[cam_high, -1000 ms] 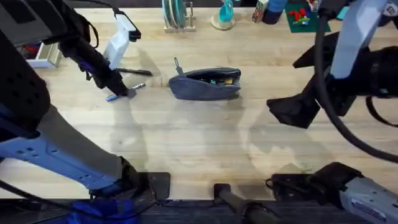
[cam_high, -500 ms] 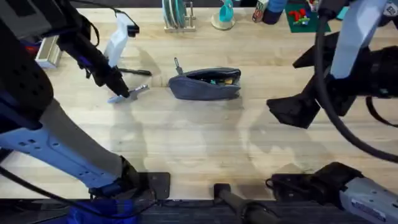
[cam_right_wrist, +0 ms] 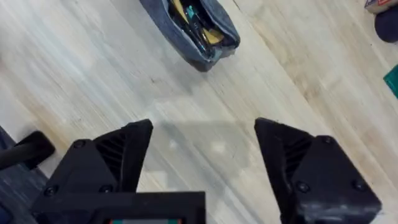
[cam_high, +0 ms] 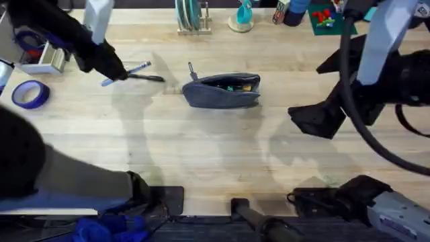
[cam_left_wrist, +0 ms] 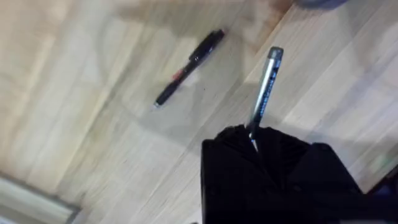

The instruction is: Unzip the bag, pick up the pens from the table one at a time and place them inside, then zip the bag closed.

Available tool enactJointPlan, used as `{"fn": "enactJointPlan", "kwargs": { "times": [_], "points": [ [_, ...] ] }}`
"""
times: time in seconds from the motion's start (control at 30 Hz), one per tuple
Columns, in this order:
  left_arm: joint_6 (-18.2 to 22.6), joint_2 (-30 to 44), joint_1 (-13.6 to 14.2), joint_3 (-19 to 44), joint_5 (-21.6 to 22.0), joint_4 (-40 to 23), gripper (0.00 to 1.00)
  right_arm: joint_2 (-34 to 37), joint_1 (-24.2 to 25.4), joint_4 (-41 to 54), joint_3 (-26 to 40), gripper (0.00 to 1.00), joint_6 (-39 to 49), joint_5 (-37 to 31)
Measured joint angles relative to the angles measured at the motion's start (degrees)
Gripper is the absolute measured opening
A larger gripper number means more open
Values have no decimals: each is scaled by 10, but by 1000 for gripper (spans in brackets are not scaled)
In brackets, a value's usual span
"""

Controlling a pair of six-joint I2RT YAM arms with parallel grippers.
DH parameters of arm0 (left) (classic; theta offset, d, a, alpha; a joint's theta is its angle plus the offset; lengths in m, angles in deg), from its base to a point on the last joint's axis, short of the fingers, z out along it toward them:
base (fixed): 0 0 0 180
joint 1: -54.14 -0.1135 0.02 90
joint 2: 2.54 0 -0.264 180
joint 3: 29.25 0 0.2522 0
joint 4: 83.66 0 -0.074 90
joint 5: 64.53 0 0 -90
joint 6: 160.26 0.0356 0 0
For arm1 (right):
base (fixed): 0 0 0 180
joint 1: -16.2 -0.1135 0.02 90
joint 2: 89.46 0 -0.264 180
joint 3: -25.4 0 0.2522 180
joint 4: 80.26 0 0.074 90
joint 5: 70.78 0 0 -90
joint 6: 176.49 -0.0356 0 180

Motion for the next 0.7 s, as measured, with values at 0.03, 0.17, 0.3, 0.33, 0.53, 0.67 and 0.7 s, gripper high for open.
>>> {"fn": "enactJointPlan", "kwargs": {
  "times": [0.03, 0.17, 0.3, 0.33, 0.53, 0.67, 0.7],
  "points": [
    [-1, -15, 0, 0, -6, -1, 40, 0, 0, 0, 0, 996, 0, 0],
    [-26, -92, 4, 0, -27, -13, 40, 0, 0, 0, 0, 995, 0, 0],
    [-35, -134, 28, 0, -33, -23, 40, 0, 0, 0, 0, 995, 0, 0],
    [-35, -142, 36, 1, -34, -24, 40, 0, 0, 0, 0, 995, 0, 0],
    [-37, -181, 98, 1, -35, -29, 40, 0, 0, 0, 0, 996, 0, 0],
    [-37, -189, 149, 1, -41, -29, 40, 0, 0, 0, 0, 996, 0, 0],
    [-37, -189, 163, 2, -44, -29, 40, 0, 0, 0, 0, 996, 0, 0]
  ]
}}
